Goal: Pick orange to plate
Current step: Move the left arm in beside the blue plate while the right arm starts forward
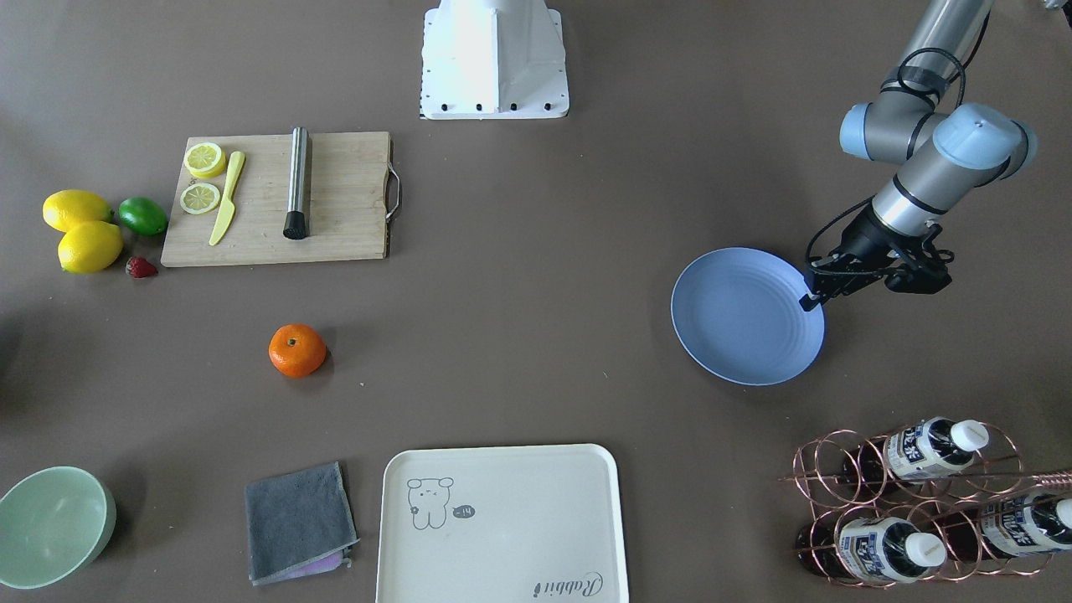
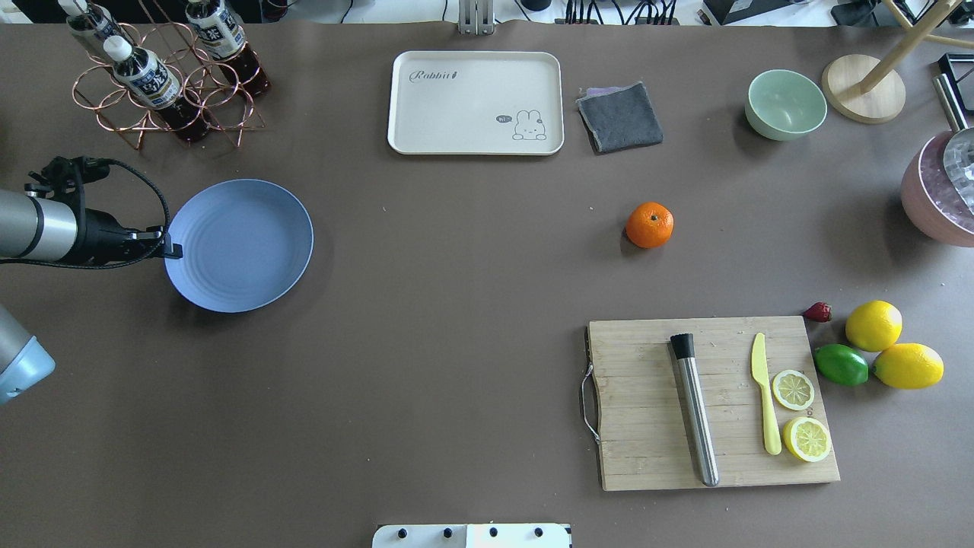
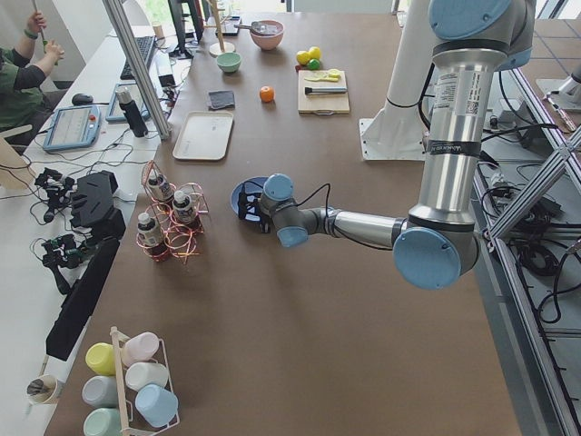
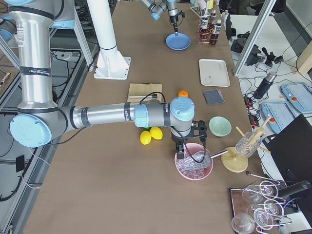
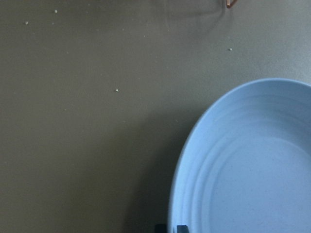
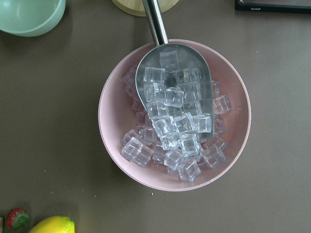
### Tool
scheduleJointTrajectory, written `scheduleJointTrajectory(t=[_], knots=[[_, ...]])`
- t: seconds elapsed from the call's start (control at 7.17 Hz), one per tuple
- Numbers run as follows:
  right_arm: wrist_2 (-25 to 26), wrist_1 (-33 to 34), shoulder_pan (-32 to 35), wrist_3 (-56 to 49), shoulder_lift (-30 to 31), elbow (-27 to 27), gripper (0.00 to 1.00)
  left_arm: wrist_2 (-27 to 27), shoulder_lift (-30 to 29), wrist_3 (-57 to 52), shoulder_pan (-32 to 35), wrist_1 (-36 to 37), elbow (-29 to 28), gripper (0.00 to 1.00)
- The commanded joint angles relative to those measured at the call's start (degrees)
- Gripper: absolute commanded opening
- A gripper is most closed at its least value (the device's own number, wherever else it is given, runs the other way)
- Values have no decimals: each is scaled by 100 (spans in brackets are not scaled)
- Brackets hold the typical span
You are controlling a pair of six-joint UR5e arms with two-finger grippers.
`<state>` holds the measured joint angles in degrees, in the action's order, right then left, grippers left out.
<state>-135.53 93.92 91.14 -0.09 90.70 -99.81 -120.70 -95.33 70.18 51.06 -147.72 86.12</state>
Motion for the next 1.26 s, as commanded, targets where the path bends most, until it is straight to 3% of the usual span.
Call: scheduleJointTrajectory(t=[0.0, 0.14, 0.28, 0.56, 0.84, 1.12], knots=[[-9, -6, -9, 70, -9, -73, 100, -438, -257, 109, 352, 1148, 770, 0], [-17, -6, -70, 392, -122, -143, 100, 41, -537, 319, 195, 1888, 1210, 0], [-17, -14, -305, 805, -158, -370, 100, 568, -801, 826, -424, 2365, 1484, 0], [-9, -14, -885, 1910, -656, -521, 100, 1483, -1713, 1792, -1445, 3096, 1513, 0], [52, -14, -1535, 3036, -1237, -530, 100, 2161, -2226, 2506, -2412, 3284, 1461, 0], [201, -14, -1941, 3399, -1484, -521, 100, 2559, -2297, 2597, -2864, 3284, 1330, 0]])
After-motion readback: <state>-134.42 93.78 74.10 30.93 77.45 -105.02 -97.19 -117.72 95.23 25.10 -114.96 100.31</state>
